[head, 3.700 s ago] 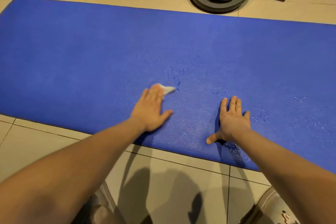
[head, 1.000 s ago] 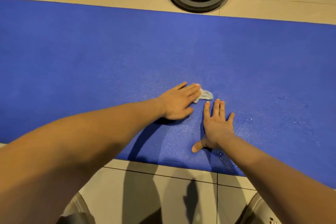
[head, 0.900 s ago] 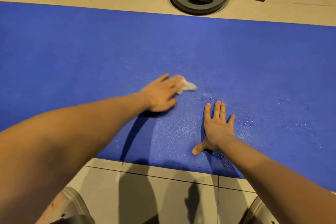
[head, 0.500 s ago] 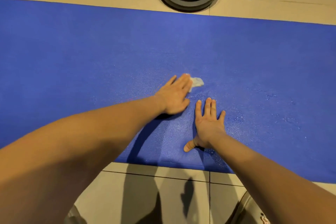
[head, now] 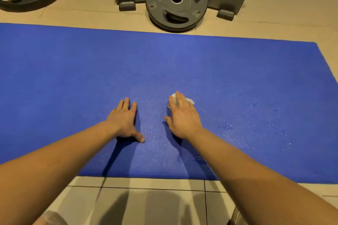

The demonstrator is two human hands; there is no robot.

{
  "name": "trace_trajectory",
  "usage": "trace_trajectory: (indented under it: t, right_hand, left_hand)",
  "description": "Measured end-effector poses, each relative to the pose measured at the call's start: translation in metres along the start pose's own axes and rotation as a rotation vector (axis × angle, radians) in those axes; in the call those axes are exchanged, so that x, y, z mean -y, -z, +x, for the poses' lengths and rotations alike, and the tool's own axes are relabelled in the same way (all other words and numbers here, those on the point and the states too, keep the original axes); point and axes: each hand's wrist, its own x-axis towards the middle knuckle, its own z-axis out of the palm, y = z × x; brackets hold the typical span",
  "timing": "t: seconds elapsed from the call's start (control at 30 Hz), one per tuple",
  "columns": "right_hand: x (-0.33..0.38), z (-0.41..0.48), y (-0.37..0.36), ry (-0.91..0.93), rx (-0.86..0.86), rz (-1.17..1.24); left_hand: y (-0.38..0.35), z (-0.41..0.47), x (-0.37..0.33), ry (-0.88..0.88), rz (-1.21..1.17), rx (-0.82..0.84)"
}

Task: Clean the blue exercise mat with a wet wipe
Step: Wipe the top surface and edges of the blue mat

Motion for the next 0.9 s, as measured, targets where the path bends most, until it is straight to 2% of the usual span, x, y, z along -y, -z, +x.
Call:
trace_trajectory:
  t: [0.1,0.3,0.37,0.47,0.53,0.6,0.67,0.8,0.9]
  right_hand:
    - [0.004,0.015,-0.023,-0.061,0.080,-0.072]
    - [-0.051,0.028,-0.021,0.083,0.041,-0.201]
    - [-0.086,0.035,-0.007,0.002,0.000,-0.212]
    - [-0.134,0.024,0.003,-0.290,-0.079,-0.206]
    - [-0.138,0.023,0.003,-0.483,-0.071,-0.157]
    - [-0.113,0.037,0.000,-0.546,-0.068,-0.086]
    - [-0.075,0.059,-0.008,-0.458,-0.076,-0.076]
    - [-0.004,0.080,-0.028,-0.074,-0.011,-0.091]
    - [-0.014,0.063,-0.030,0.154,0.027,-0.128]
  left_hand:
    - [-0.008,0.007,-0.007,0.025,0.046,0.029]
    - [-0.005,0.012,-0.016,0.064,0.092,0.041]
    - [-0.006,0.011,-0.015,0.057,0.085,0.038]
    - [-0.007,0.011,-0.015,0.051,0.088,0.013]
    - [-0.007,0.011,-0.017,0.052,0.099,-0.004]
    - [-0.007,0.011,-0.019,0.053,0.119,-0.005]
    - [-0.005,0.010,-0.020,0.056,0.132,-0.005]
    - [-0.003,0.011,-0.022,0.069,0.120,0.013]
    - [-0.001,0.010,-0.024,0.073,0.131,0.020]
